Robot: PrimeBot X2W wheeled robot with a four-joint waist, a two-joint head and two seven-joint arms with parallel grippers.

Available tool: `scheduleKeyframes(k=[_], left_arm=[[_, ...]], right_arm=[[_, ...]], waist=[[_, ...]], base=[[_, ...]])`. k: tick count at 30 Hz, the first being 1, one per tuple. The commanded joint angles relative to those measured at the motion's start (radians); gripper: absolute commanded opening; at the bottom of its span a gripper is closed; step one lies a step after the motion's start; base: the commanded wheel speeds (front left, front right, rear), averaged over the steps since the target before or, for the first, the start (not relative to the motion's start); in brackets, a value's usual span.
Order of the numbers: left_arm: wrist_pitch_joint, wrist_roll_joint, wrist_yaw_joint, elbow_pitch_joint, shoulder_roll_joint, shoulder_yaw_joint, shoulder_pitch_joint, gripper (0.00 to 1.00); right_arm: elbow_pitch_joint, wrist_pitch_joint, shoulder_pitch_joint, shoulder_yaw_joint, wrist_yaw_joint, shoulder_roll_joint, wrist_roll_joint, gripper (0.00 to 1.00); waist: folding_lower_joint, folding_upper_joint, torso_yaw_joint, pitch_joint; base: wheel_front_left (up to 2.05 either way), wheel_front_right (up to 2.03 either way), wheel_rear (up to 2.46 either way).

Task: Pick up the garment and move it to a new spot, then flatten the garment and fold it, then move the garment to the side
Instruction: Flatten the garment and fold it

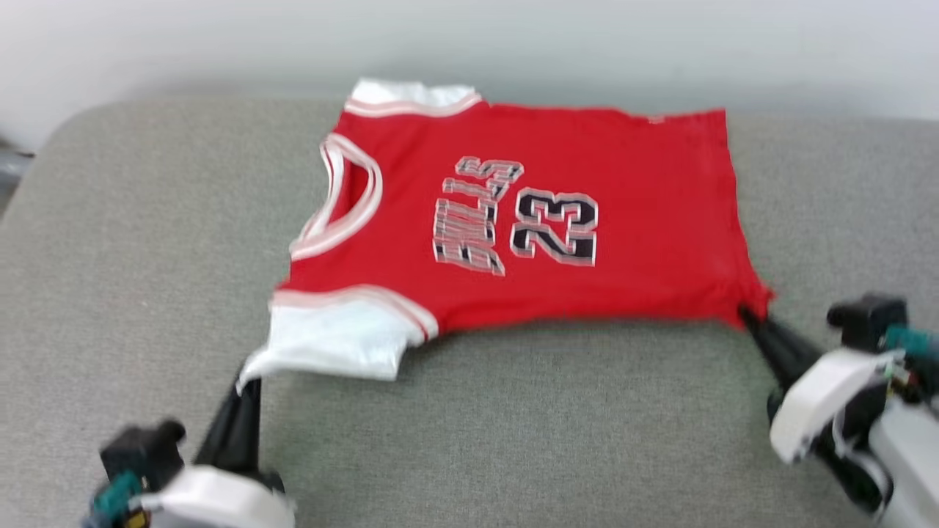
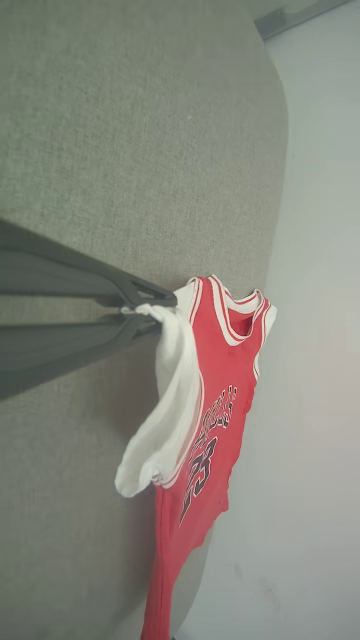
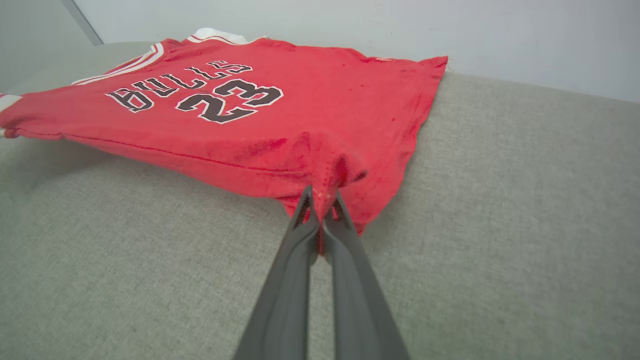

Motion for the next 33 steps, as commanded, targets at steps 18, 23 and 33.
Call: scheduleKeyframes(k=[18,23,33], left_arm=[[0.085,-0.125,0.025,-0.062,-0.033,-0.036,0.392,0.00],[0.079,-0.123,0.034,-0.079,-0.029,-0.031,0.392,0.00],[0.098,-0.061,0.017,-0.093,0.027,-0.040,0.258,0.00]], right_arm=[[-0.182,0.085,0.464,-0.160,-0.001,-0.046,-0.033,0.00],[-0.235,0.104,0.519,-0.225,-0.001,-0.022,-0.057,0.00],[-0.335,0.152,0.540,-0.322,-0.001,0.021,-0.118,0.00]], waist=[[0.0004,0.0000,0.012,-0.155],[0.0004,0.0000,0.021,-0.159],[0.0004,0.0000,0.018,-0.146]], base=[[0.00,0.00,0.00],[0.00,0.00,0.00],[0.00,0.00,0.00]])
